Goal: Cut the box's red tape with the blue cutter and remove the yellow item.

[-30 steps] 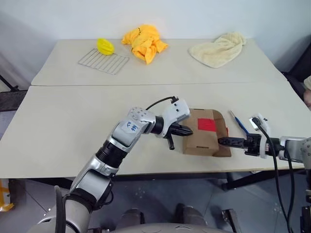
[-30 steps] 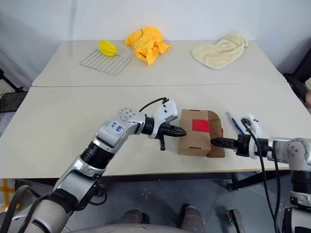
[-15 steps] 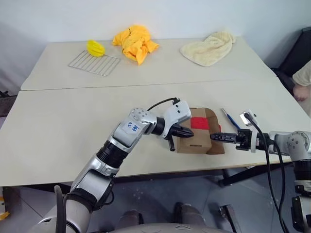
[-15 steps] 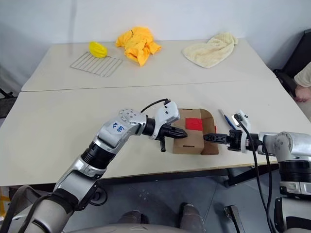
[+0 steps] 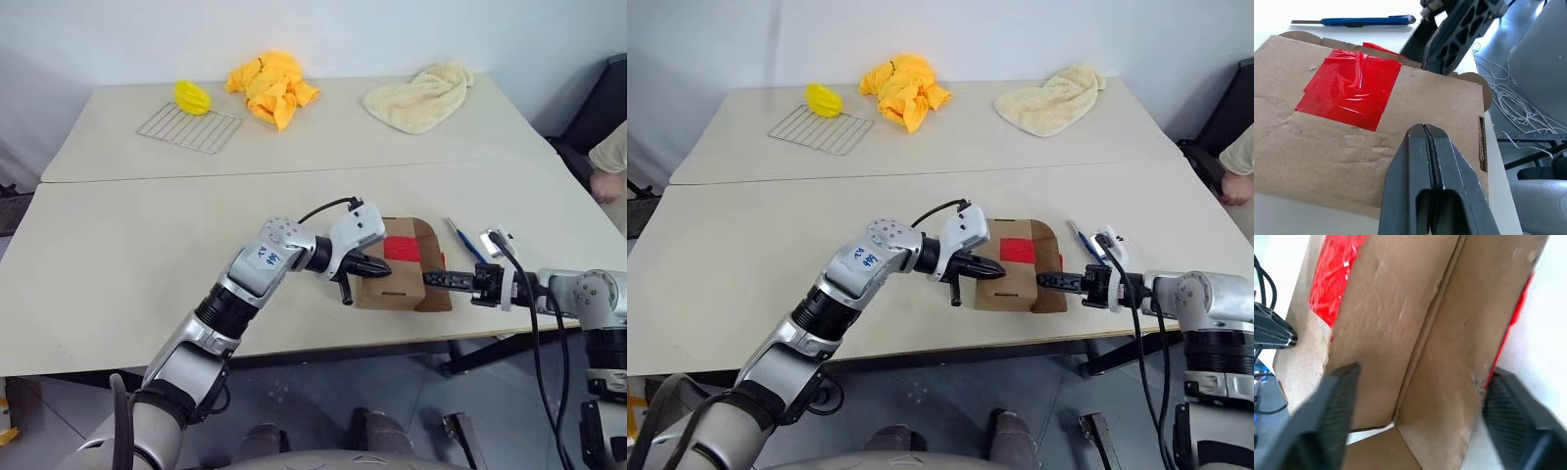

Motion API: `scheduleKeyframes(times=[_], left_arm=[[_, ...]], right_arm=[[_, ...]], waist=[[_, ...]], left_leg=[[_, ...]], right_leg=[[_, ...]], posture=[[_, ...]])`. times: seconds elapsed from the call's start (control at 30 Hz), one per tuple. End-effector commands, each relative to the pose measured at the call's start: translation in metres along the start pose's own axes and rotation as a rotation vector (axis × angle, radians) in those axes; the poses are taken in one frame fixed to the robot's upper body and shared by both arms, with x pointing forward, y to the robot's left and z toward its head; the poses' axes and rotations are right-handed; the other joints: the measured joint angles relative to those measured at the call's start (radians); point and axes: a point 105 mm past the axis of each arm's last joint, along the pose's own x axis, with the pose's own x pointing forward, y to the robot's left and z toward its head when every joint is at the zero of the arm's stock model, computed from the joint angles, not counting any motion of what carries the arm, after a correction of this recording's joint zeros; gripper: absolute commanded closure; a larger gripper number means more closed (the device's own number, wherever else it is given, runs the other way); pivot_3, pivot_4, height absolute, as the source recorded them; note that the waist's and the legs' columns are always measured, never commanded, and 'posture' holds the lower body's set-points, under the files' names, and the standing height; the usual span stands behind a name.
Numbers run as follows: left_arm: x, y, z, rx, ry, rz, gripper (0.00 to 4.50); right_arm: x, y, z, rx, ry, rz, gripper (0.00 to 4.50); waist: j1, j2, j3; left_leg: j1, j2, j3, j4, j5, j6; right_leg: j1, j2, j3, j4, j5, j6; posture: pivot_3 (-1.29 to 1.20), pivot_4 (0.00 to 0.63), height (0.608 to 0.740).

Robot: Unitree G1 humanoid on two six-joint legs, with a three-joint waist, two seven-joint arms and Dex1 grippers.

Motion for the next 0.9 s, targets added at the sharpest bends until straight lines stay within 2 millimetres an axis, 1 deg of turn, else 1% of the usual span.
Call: scheduleKeyframes(times=[0.03,0.23,0.37,0.53,0.63,0.73,0.8,0.9], left_arm=[[0.01,-0.003,-0.02,-0.036,0.073,-0.006,4.5],[0.012,0.0,-0.019,-0.036,0.067,-0.002,4.5],[0.013,0.003,-0.02,-0.039,0.065,0.003,4.5],[0.013,0.007,-0.023,-0.054,0.058,0.019,4.5],[0.015,0.008,-0.025,-0.06,0.054,0.023,4.5],[0.018,0.007,-0.026,-0.065,0.044,0.023,4.5],[0.021,0.007,-0.023,-0.075,0.024,0.026,4.5],[0.026,0.007,-0.021,-0.083,0.003,0.03,4.5]], right_arm=[[0.014,0.013,-0.006,-0.007,0.04,0.072,2.28],[0.017,0.009,-0.003,-0.005,0.044,0.05,4.41],[0.013,0.007,0.0,-0.013,0.043,0.01,4.46],[-0.003,0.015,0.012,-0.043,0.023,-0.033,4.46],[-0.012,0.02,0.017,-0.059,0.028,-0.073,4.46],[-0.021,0.031,0.023,-0.1,0.04,-0.12,4.46],[-0.029,0.044,0.031,-0.141,0.035,-0.151,4.46],[-0.037,0.055,0.036,-0.205,0.029,-0.183,4.46]], waist=[[0.0,0.0,0.0],[0.003,0.0,0.0],[0.003,0.0,0.0],[0.006,0.0,0.0],[0.02,0.0,0.0],[0.031,0.001,0.0],[0.036,0.002,0.001],[0.042,0.002,0.001]], left_leg=[[0.0,0.0,0.0,0.0,0.0,0.0],[0.0,0.0,0.0,0.0,0.0,0.0],[0.0,0.0,0.0,0.0,0.0,0.0],[0.0,0.0,0.0,0.001,0.0,0.0],[-0.001,-0.001,0.0,0.001,0.0,0.0],[-0.002,-0.001,-0.001,0.001,0.0,0.0],[-0.003,-0.001,-0.001,0.001,0.0,0.0],[-0.005,-0.002,-0.001,0.002,0.0,0.0]], right_leg=[[0.0,0.0,0.0,0.0,0.0,0.0],[0.0,0.0,0.0,0.0,0.0,0.0],[0.0,0.0,0.0,0.0,0.0,0.0],[0.0,0.0,0.0,0.0,0.0,0.0],[-0.001,-0.001,0.0,0.0,0.0,0.0],[-0.001,-0.001,0.0,0.0,0.0,0.0],[-0.002,-0.001,-0.001,0.0,0.0,0.0],[-0.003,-0.001,-0.001,-0.001,0.0,0.0]], posture=[[0.0,0.15,0.74],[0.0,0.15,0.74],[0.0,0.15,0.74],[0.0,0.15,0.74],[0.0,0.15,0.74],[0.0,0.15,0.74],[0.0,0.15,0.74],[0.0,0.15,0.74]])
